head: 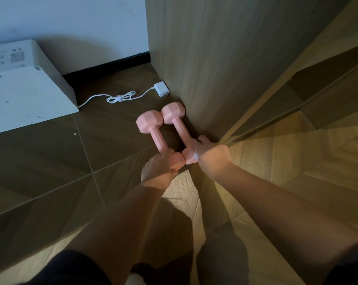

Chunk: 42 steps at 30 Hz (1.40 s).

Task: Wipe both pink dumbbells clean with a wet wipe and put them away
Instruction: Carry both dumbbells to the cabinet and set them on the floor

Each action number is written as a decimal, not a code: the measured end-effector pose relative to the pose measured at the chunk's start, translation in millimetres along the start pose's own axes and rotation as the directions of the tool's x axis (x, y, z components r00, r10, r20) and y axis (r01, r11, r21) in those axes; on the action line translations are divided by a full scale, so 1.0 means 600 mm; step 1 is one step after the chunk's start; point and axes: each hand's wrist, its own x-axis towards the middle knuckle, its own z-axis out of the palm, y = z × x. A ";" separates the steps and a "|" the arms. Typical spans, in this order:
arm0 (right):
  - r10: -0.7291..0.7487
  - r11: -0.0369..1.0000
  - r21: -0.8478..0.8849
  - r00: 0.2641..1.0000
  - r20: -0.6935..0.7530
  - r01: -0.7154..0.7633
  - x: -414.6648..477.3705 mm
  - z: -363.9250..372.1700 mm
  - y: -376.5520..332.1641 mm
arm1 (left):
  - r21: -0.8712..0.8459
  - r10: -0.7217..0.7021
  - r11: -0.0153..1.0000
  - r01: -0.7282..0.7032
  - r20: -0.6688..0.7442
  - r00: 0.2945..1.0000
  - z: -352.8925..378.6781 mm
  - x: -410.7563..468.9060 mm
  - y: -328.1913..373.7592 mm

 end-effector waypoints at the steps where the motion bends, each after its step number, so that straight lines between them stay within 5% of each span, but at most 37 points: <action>1: 0.015 0.999 0.040 0.999 -0.046 -0.013 -0.006 -0.002 0.000 | -0.032 0.008 0.999 -0.008 0.003 1.000 0.002 0.000 -0.006; 6: 0.096 0.900 0.435 0.989 -0.113 -0.037 -0.031 -0.003 -0.006 | -0.147 0.062 0.987 -0.066 -0.030 0.998 0.002 -0.007 -0.045; 15: 0.216 0.715 0.699 0.947 -0.239 0.014 -0.011 0.004 -0.037 | -0.262 0.023 0.963 -0.060 -0.140 0.990 0.017 -0.014 -0.068; 32: 0.290 0.836 0.520 0.945 -0.151 -0.173 0.018 0.034 -0.080 | -0.162 0.062 0.984 -0.068 -0.037 0.997 0.009 0.010 -0.078; 37: 0.177 0.826 0.563 0.945 -0.276 0.010 -0.004 0.045 -0.080 | -0.164 0.071 0.983 -0.077 -0.043 0.997 0.008 0.010 -0.078; 42: 0.079 0.854 0.520 0.978 -0.192 0.033 -0.039 0.050 -0.080 | -0.178 0.070 0.981 -0.082 -0.070 0.995 0.011 0.007 -0.079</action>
